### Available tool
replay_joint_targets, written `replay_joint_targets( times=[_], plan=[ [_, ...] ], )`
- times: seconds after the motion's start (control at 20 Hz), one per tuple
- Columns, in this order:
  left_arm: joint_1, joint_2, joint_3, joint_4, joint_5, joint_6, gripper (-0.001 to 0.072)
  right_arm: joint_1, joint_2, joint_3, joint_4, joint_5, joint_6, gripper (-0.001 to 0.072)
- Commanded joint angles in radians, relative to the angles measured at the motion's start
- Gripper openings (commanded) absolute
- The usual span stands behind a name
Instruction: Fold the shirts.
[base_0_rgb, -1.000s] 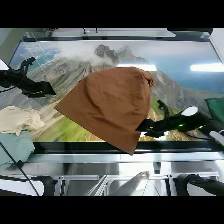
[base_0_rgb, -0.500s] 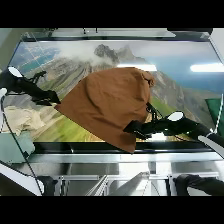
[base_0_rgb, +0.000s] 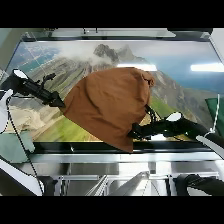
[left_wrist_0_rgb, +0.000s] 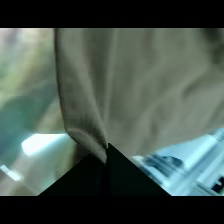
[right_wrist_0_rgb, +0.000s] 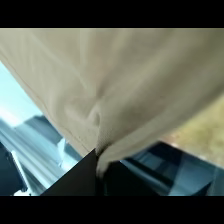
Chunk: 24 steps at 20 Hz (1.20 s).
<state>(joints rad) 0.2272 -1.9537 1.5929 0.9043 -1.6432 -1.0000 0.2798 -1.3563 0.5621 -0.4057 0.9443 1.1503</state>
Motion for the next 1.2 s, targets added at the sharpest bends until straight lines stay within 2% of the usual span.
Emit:
replay_joint_targets(
  times=[0.0, 0.15, 0.3, 0.4, 0.5, 0.55, 0.6, 0.7, 0.75, 0.85, 1.0, 1.15],
  plan=[
    [0.014, 0.035, 0.001, -0.203, -0.127, 0.011, 0.0012, -0.003, 0.044, 0.017, 0.018, 0.109, -0.048, 0.0016],
    [0.007, 0.193, 0.001, -0.38, -0.151, 0.016, 0.0012, -0.062, 0.189, 0.121, 0.01, 0.178, -0.055, 0.0016],
    [0.007, 0.433, 0.001, -0.78, -0.159, 0.066, 0.0012, -0.213, 0.41, 0.371, -0.022, 0.219, -0.055, 0.0016],
    [0.016, 0.64, 0.001, -1.099, -0.074, 0.105, 0.0012, -0.336, 0.54, 0.58, -0.043, 0.22, -0.061, 0.0018],
    [0.044, 0.868, 0.001, -1.309, 0.093, 0.215, 0.0014, -0.464, 0.638, 0.809, -0.046, 0.212, -0.121, 0.0023],
    [0.076, 0.989, 0.001, -1.316, 0.217, 0.266, 0.0016, -0.524, 0.677, 0.918, -0.047, 0.195, -0.143, 0.0018],
    [0.117, 1.104, 0.001, -1.264, 0.359, 0.278, 0.0018, -0.576, 0.704, 1.014, -0.048, 0.177, -0.173, 0.0017],
    [0.19, 1.276, 0.001, -1.075, 0.59, 0.267, 0.0019, -0.655, 0.72, 1.159, -0.054, 0.161, -0.204, 0.0017],
    [0.217, 1.329, 0.001, -1.02, 0.638, 0.256, 0.002, -0.679, 0.714, 1.204, -0.054, 0.155, -0.22, 0.0017],
    [0.26, 1.361, 0.0, -0.979, 0.629, 0.248, 0.002, -0.7, 0.673, 1.235, -0.015, 0.135, -0.224, 0.0017],
    [0.267, 1.242, -0.001, -0.945, 0.455, 0.143, 0.002, -0.687, 0.509, 1.234, 0.106, 0.224, -0.224, 0.0016],
    [0.147, 1.065, -0.069, -0.879, 0.373, 0.116, 0.0019, -0.521, 0.263, 1.234, 0.119, 0.319, -0.224, 0.0016]
  ],
)
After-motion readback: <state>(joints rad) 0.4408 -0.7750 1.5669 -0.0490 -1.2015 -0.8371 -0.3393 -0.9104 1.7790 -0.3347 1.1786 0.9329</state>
